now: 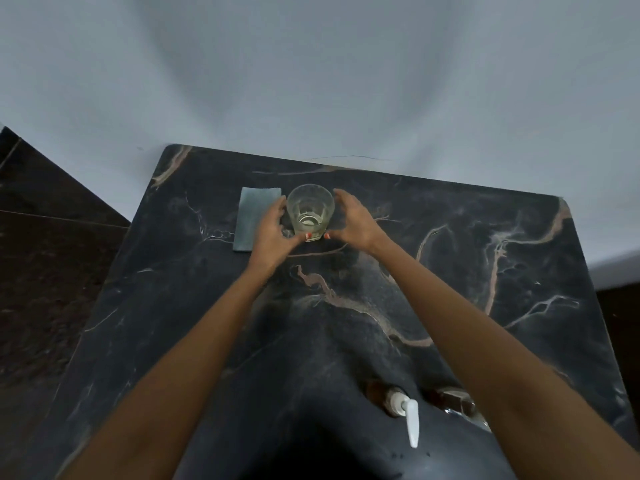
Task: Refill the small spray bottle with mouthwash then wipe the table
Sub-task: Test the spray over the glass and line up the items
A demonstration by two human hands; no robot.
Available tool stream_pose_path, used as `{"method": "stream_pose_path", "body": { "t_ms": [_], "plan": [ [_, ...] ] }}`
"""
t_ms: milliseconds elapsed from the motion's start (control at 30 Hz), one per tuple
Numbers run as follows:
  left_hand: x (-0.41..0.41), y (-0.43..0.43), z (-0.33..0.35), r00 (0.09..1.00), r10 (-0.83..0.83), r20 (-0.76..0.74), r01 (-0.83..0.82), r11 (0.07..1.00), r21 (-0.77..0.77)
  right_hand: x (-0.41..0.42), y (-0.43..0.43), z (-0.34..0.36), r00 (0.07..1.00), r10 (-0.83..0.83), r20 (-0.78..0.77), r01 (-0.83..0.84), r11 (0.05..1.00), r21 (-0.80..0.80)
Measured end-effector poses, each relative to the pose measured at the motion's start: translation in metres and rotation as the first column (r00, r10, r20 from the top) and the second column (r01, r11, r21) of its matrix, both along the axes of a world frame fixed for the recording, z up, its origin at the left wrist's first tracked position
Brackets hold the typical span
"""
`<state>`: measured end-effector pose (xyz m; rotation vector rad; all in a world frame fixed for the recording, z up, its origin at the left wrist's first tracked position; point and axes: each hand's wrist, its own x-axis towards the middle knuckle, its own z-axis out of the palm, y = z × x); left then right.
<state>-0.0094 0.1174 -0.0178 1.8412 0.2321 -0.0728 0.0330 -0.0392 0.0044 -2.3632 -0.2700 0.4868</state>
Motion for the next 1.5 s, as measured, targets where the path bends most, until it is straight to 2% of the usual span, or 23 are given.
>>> {"method": "stream_pose_path", "body": {
  "t_ms": [133, 500, 633, 767, 967, 1100, 1500],
  "plan": [
    [0.016, 0.004, -0.008, 0.997, -0.058, -0.043, 0.054, 0.995, -0.089, 0.007, 0.01, -0.007, 1.0, -0.01, -0.013, 0.012, 0.994, 0.105],
    [0.003, 0.005, -0.005, 1.0, -0.03, 0.004, 0.03, 0.989, -0.145, -0.011, 0.013, 0.005, 0.997, -0.047, 0.064, 0.035, 0.985, 0.169],
    [-0.023, 0.003, 0.013, 0.999, -0.044, 0.029, 0.047, 0.994, -0.102, -0.037, 0.01, 0.019, 0.995, -0.03, 0.09, 0.013, 0.981, 0.192],
    [-0.061, 0.001, 0.033, 0.998, -0.061, 0.002, 0.06, 0.984, -0.169, -0.074, 0.006, 0.035, 0.998, -0.04, 0.047, 0.03, 0.98, 0.195],
    [-0.123, -0.001, 0.054, 0.998, -0.061, -0.013, 0.057, 0.97, -0.235, -0.138, 0.007, 0.055, 0.993, -0.094, 0.074, 0.074, 0.967, 0.244],
    [-0.162, -0.002, 0.065, 0.995, -0.096, -0.016, 0.089, 0.965, -0.247, -0.183, 0.01, 0.06, 0.984, -0.17, 0.054, 0.15, 0.951, 0.269],
    [-0.229, 0.005, 0.028, 0.974, -0.2, -0.11, 0.163, 0.946, -0.279, -0.267, 0.012, 0.015, 0.959, -0.28, -0.046, 0.279, 0.906, 0.317]
  ]
}}
